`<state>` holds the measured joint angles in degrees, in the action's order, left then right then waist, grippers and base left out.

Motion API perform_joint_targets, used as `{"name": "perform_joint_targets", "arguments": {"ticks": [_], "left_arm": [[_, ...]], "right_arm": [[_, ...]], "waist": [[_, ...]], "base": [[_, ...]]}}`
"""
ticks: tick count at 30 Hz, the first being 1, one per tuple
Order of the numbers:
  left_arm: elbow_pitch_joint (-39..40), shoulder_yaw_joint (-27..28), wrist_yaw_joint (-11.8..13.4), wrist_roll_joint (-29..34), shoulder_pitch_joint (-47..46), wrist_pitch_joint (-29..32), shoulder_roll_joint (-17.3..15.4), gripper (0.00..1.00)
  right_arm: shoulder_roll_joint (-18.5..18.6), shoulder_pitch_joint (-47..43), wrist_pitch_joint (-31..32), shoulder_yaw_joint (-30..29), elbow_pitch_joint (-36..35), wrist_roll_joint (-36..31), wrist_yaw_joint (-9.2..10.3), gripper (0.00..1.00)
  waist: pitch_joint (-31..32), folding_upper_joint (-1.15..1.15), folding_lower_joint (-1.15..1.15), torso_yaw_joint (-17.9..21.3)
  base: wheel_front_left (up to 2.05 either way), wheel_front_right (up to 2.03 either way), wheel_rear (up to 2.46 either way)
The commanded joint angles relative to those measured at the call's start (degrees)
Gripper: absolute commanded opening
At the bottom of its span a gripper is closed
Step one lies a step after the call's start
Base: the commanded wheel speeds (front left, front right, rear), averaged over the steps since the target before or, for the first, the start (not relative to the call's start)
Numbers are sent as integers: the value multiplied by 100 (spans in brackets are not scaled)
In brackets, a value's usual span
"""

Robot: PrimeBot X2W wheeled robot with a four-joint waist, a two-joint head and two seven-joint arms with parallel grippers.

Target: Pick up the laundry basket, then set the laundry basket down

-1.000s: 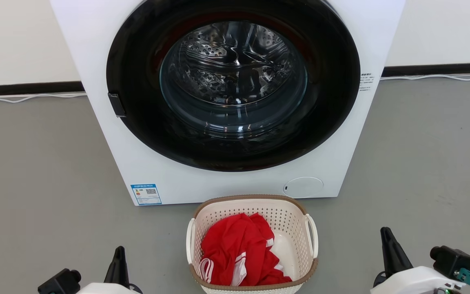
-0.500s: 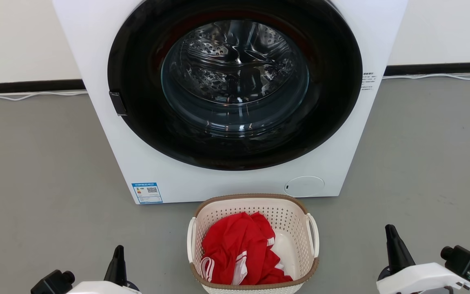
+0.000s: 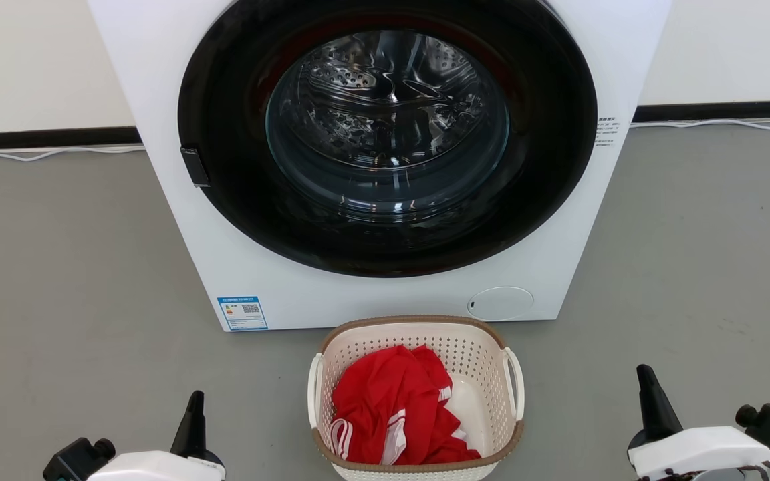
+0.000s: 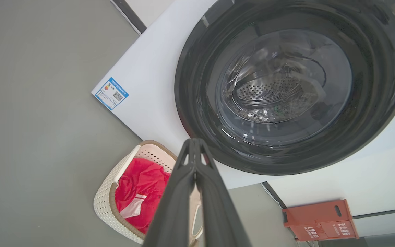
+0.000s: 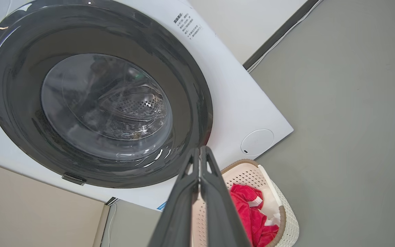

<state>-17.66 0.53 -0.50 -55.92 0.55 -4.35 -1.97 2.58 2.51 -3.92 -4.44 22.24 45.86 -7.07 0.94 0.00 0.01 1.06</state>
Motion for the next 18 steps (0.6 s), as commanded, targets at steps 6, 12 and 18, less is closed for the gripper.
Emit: {"name": "perform_joint_targets", "arguments": {"ticks": [6, 12, 18], "left_arm": [[199, 168, -112, -469, -351, 133, -60, 0], [216, 214, -174, -805, -386, 234, -63, 0], [233, 260, -236, -1139, -420, 335, -66, 0]], "right_arm": [[26, 257, 133, 13, -265, 583, -24, 0], [26, 269, 230, -11, -324, 1014, -26, 0], [27, 280, 326, -34, -383, 1444, -28, 0]], "waist": [[-12, 0, -1, -11], [-22, 0, -1, -22], [-33, 0, -1, -32]], "base": [[0, 0, 0], [0, 0, 0], [0, 0, 0]]}}
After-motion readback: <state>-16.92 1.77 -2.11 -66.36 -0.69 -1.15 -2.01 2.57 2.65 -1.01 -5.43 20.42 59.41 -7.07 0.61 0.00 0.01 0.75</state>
